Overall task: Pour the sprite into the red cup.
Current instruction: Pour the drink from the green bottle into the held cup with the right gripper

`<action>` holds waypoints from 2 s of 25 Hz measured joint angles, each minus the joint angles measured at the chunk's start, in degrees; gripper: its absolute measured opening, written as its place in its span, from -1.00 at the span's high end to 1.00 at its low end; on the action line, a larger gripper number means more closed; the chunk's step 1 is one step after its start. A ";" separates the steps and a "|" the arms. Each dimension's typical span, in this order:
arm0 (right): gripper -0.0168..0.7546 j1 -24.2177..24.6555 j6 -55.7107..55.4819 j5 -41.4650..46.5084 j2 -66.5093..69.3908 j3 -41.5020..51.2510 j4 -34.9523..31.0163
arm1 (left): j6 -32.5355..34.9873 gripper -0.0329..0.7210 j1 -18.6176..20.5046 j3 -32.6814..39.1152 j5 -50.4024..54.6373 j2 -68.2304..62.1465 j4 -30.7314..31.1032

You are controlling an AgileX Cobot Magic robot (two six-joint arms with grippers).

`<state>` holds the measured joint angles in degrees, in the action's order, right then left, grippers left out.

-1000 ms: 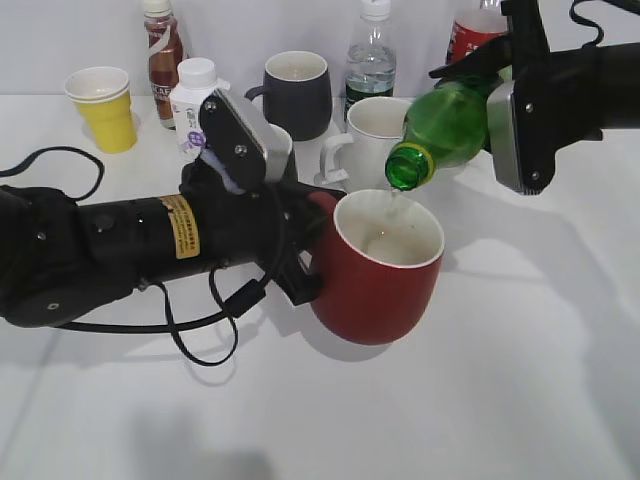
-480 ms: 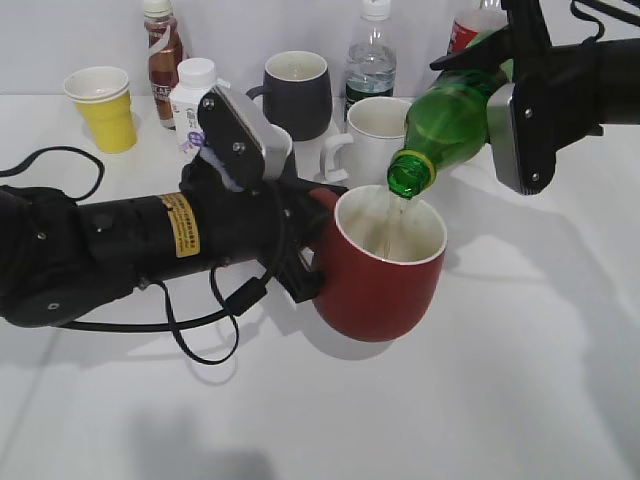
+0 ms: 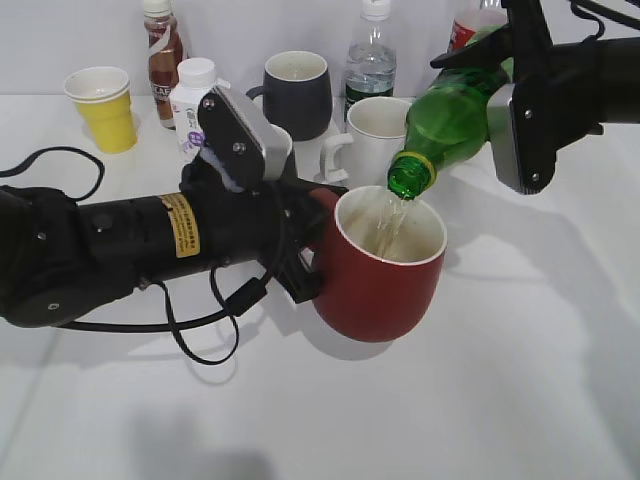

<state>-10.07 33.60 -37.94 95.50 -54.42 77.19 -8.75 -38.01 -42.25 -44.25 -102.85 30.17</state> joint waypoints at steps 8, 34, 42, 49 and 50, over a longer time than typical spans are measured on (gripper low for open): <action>-0.18 0.00 0.44 0.00 0.00 0.00 -0.33 | 0.00 0.71 0.00 0.00 0.00 0.00 0.00; -0.18 0.00 1.60 0.03 0.00 0.00 -0.35 | 0.05 0.71 0.00 0.00 0.05 -0.01 0.07; -0.18 0.00 1.76 0.57 0.00 -0.04 -0.80 | 0.05 0.71 0.00 0.00 0.05 -0.01 0.07; -0.18 0.00 1.76 1.28 0.00 -0.04 -1.34 | 0.05 0.71 0.00 0.00 0.10 -0.01 0.11; -0.18 0.00 1.76 1.28 0.00 -0.04 -1.40 | 0.05 0.71 0.00 0.00 0.10 -0.01 0.11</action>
<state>-10.07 35.37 -36.67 95.50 -54.46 75.80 -8.69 -38.01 -42.25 -44.14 -102.85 30.28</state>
